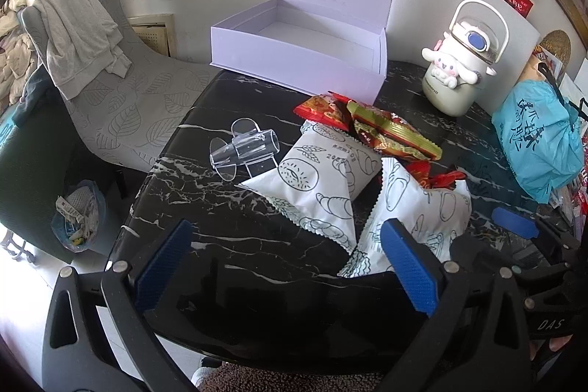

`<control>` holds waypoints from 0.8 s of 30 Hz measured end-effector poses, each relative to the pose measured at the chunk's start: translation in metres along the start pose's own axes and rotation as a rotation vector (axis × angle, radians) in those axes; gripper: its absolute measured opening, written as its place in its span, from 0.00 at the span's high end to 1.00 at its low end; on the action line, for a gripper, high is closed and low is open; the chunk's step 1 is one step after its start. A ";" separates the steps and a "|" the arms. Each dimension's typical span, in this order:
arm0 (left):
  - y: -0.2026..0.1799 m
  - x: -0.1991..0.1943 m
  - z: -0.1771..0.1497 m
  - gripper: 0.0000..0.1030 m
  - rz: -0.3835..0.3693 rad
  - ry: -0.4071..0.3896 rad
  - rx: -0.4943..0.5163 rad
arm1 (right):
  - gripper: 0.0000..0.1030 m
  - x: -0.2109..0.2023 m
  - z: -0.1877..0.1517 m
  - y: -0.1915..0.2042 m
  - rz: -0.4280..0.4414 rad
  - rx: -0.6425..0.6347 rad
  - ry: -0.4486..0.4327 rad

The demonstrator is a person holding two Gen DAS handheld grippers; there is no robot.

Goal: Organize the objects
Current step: 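Move both tools toward the two white pastry packets on the table, then grasp one white pastry packet with the right tool while the left tool grasps the other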

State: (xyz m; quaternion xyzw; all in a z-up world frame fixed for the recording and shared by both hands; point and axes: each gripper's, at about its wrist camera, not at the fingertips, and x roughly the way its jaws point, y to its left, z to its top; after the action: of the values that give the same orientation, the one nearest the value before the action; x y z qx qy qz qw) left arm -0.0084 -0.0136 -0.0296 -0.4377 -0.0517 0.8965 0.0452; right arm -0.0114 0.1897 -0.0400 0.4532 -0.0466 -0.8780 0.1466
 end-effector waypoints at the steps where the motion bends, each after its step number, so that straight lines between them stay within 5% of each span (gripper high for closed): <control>1: 0.001 0.001 0.000 0.00 -0.001 0.001 0.000 | 0.00 0.003 0.000 0.001 0.005 -0.003 0.010; 12: 0.016 0.016 0.011 0.00 -0.004 0.003 0.015 | 0.01 0.029 0.008 0.015 0.042 -0.048 0.070; 24: 0.006 0.031 0.030 0.00 -0.105 0.029 0.065 | 0.41 0.026 0.016 0.009 0.088 -0.057 0.042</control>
State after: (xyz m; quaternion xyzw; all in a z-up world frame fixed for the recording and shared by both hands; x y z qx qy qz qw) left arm -0.0513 -0.0177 -0.0362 -0.4456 -0.0448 0.8877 0.1071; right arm -0.0372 0.1727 -0.0490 0.4649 -0.0381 -0.8619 0.1988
